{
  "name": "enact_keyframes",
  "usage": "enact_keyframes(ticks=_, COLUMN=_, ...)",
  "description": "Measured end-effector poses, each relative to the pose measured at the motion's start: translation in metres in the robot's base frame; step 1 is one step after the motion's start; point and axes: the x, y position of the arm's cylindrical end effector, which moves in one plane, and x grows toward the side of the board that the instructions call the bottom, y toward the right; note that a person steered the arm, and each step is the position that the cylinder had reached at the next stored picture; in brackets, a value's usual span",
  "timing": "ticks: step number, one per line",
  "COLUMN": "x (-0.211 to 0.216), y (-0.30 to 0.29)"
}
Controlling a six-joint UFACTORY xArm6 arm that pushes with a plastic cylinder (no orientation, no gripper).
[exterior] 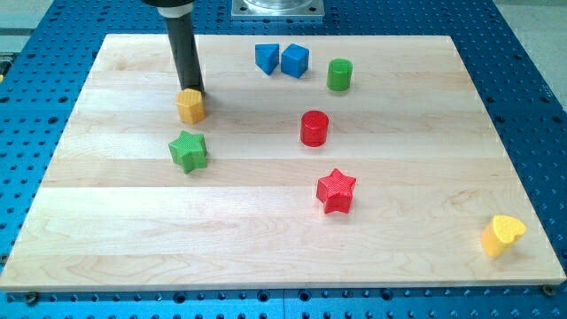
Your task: Move the yellow hexagon closer to the heart
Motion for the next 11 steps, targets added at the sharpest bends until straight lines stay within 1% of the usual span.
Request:
enact_keyframes(ticks=1, x=0.010, y=-0.010)
enact_keyframes(ticks=2, x=0.044, y=-0.006)
enact_keyframes(ticks=3, x=0.057, y=0.009)
enact_keyframes(ticks=4, x=0.070, y=-0.014)
enact_keyframes(ticks=5, x=0.084, y=0.040)
enact_keyframes(ticks=6, x=0.107, y=0.070)
enact_keyframes(ticks=7, x=0.113, y=0.071)
enact_keyframes(ticks=8, x=0.113, y=0.054)
enact_keyframes(ticks=9, x=0.114, y=0.072)
enact_keyframes(ticks=10, x=0.134, y=0.147)
enact_keyframes(ticks=11, x=0.145, y=0.217)
